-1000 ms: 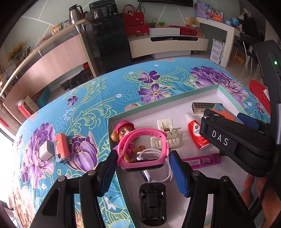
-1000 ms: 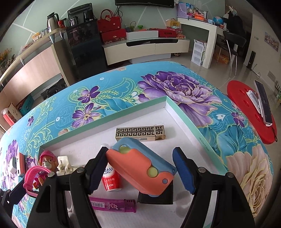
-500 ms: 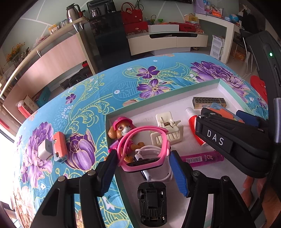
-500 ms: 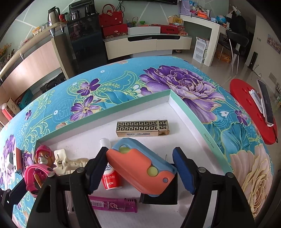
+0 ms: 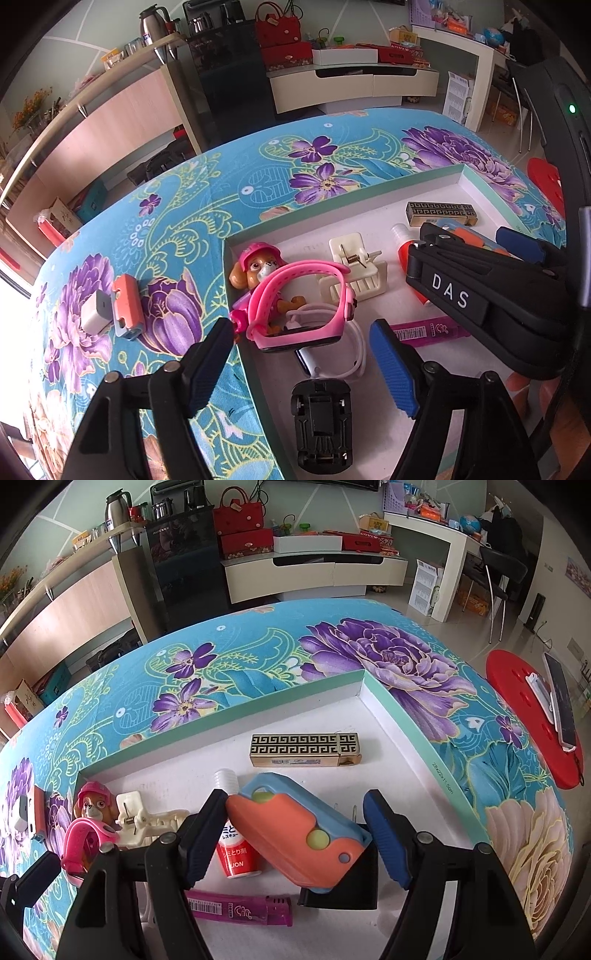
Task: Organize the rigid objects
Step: 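Lower the pink band and orange piece into the tray and open both tools, then withdraw both open tools toward the white charger block and last orange piece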
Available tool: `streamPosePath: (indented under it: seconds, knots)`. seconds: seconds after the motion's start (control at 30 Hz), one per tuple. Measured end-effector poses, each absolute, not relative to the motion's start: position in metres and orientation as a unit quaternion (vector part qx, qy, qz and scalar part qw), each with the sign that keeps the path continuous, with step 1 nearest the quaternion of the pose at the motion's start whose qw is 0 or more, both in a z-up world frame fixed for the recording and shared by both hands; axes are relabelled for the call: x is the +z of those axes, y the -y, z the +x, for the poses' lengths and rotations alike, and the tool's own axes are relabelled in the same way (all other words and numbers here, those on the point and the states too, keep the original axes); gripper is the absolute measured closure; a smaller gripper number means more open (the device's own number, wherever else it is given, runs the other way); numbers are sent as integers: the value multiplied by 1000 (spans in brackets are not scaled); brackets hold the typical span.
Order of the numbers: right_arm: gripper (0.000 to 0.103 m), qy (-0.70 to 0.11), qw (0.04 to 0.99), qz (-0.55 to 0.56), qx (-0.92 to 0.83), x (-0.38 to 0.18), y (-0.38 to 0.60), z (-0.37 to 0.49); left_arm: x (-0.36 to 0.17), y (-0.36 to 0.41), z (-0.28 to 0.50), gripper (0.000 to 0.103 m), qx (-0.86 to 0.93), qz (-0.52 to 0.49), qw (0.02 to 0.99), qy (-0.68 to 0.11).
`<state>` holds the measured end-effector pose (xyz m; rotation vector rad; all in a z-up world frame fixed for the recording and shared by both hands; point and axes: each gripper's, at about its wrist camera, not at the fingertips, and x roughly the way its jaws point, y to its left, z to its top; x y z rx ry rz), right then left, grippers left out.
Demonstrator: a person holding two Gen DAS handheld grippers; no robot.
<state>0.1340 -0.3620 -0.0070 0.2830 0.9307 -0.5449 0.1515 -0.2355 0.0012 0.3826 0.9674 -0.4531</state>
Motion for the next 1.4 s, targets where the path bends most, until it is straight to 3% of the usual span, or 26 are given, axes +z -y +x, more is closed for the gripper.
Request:
streamPosePath:
  seconds: [0.1, 0.27, 0.33, 0.4, 0.53, 0.6, 1.4]
  knots:
    - [16, -436, 851, 131, -260, -5, 361, 134, 5, 234, 151, 19, -215, 178, 846, -454]
    - [15, -425, 855, 131, -267, 0, 363, 131, 10, 229, 153, 19, -210, 173, 850, -450]
    - [11, -419, 857, 132, -270, 2, 364, 130, 13, 225, 155, 15, -206, 168, 853, -450]
    - [7, -411, 859, 133, -273, 4, 365, 129, 16, 221, 156, 2, -202, 162, 856, -447]
    - [6, -401, 861, 132, -282, 6, 367, 127, 23, 210, 161, 1, -189, 148, 864, -443]
    - [1, -397, 862, 132, -287, 7, 368, 126, 25, 204, 164, 0, -179, 140, 867, -443]
    - [0, -375, 886, 101, -254, 27, 335, 138, 25, 91, 213, 0, -16, -15, 899, -438]
